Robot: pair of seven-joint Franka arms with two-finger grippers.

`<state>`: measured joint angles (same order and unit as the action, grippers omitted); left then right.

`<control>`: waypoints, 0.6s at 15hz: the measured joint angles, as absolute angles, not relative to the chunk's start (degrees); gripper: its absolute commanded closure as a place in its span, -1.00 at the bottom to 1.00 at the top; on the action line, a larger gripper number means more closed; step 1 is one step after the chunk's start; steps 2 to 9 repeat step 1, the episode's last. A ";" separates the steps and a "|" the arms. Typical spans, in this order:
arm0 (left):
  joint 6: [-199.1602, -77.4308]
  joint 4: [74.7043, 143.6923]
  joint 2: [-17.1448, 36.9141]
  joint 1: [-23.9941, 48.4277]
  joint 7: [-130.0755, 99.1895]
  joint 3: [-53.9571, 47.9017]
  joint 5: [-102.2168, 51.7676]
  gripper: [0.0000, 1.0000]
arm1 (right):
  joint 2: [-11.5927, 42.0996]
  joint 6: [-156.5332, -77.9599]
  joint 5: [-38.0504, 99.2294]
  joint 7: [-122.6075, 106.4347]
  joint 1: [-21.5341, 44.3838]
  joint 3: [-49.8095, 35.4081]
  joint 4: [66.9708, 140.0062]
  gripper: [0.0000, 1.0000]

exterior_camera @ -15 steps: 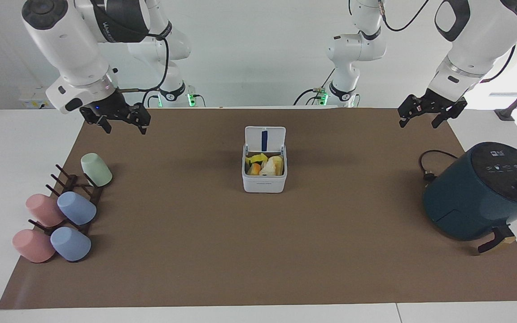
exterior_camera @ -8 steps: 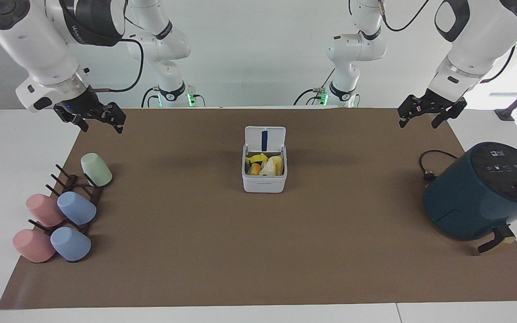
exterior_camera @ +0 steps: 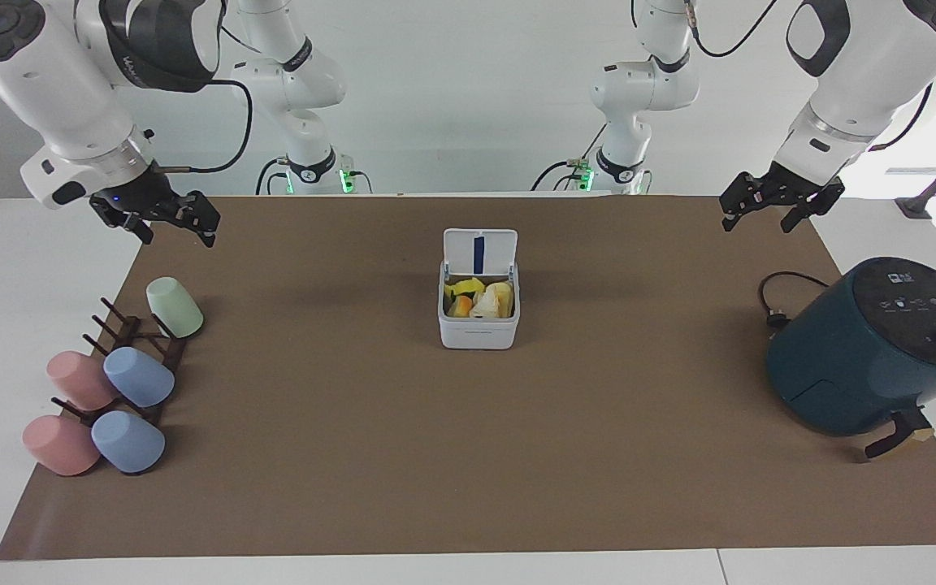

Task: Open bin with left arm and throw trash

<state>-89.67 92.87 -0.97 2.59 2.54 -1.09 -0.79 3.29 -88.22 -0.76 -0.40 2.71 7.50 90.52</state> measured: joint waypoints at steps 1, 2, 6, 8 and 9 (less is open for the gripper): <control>-89.67 92.87 -0.96 2.59 2.54 -1.09 -0.79 -1.00 | 3.29 -88.29 -0.76 -0.40 2.70 7.50 90.59 -1.00; -89.67 92.87 -0.96 2.59 2.54 -1.09 -0.79 -1.00 | 3.29 -88.29 -0.76 -0.40 2.70 7.50 90.59 -1.00; -89.67 92.87 -0.96 2.59 2.54 -1.09 -0.79 -1.00 | 3.29 -88.29 -0.76 -0.40 2.70 7.50 90.59 -1.00; -89.67 92.87 -0.96 2.59 2.54 -1.09 -0.79 -1.00 | 3.29 -88.29 -0.76 -0.40 2.70 7.50 90.59 -1.00; -89.67 92.87 -0.96 2.59 2.54 -1.09 -0.79 -1.00 | 3.29 -88.29 -0.76 -0.40 2.70 7.50 90.59 -1.00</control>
